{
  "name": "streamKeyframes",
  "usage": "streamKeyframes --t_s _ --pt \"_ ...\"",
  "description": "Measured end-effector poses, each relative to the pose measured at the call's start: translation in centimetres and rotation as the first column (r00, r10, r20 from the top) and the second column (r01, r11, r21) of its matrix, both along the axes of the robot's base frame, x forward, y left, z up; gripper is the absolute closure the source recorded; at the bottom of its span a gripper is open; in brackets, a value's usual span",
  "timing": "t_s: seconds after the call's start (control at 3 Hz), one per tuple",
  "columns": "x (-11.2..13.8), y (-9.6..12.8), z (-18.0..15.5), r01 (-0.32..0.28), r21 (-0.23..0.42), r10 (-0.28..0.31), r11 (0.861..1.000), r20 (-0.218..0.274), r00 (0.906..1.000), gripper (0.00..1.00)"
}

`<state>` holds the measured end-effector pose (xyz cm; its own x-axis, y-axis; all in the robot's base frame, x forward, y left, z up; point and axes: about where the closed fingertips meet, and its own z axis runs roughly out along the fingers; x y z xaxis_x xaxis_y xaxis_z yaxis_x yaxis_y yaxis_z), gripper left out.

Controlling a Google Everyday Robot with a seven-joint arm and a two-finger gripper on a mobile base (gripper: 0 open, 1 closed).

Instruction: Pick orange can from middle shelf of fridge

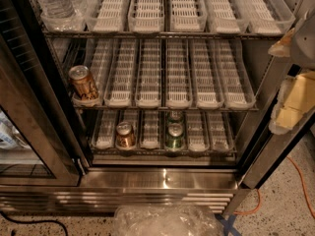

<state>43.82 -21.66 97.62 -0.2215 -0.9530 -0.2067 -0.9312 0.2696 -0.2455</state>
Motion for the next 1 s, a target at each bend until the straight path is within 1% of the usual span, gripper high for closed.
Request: streamKeyframes --t_s 0.33,0.67,1.0 --pt "0.0 0.0 0.0 0.0 0.0 0.0 1.0 0.0 1.0 0.0" --pt "0.3 0.0 -0.4 0.003 -0.038 -0.004 0.999 -0.002 1.0 0.0" --pt "1.7 0.8 -3.0 -0.02 -0.071 0.018 0.997 -0.024 0.9996 0.0"
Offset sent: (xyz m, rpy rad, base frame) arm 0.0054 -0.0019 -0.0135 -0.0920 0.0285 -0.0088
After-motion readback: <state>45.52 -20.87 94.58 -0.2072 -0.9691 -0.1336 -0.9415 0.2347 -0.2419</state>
